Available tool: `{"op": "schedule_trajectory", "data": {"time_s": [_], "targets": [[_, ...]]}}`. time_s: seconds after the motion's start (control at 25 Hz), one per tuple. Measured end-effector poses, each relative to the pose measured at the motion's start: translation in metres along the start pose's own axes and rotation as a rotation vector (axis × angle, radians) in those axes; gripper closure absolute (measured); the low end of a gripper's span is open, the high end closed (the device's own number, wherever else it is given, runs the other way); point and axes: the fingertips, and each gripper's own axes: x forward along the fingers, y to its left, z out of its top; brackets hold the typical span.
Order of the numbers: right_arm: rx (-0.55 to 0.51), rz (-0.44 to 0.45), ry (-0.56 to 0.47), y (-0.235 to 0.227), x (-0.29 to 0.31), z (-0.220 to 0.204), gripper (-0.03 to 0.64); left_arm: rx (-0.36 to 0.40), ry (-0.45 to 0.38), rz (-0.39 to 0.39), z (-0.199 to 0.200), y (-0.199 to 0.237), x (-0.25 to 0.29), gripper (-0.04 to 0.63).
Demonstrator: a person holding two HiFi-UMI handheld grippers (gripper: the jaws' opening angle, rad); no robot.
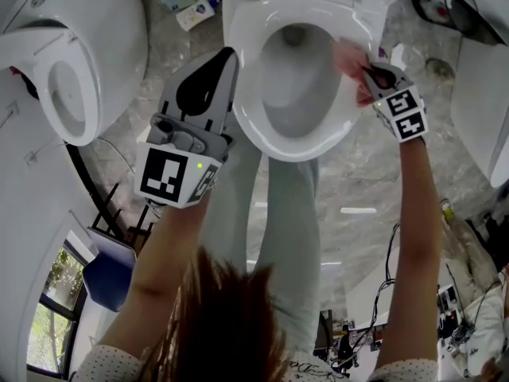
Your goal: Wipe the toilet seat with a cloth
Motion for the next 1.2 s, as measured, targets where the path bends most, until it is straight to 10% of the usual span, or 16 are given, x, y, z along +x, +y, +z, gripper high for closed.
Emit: {"op": "schedule_trajectory", "data": {"time_s": [1.2], "targets": [[0.082, 0.003, 0.076, 0.091, -0.014, -0.053, 0.581, 0.025, 0.024, 0.000, -0.008, -0.026, -0.018, 0.591]]}}
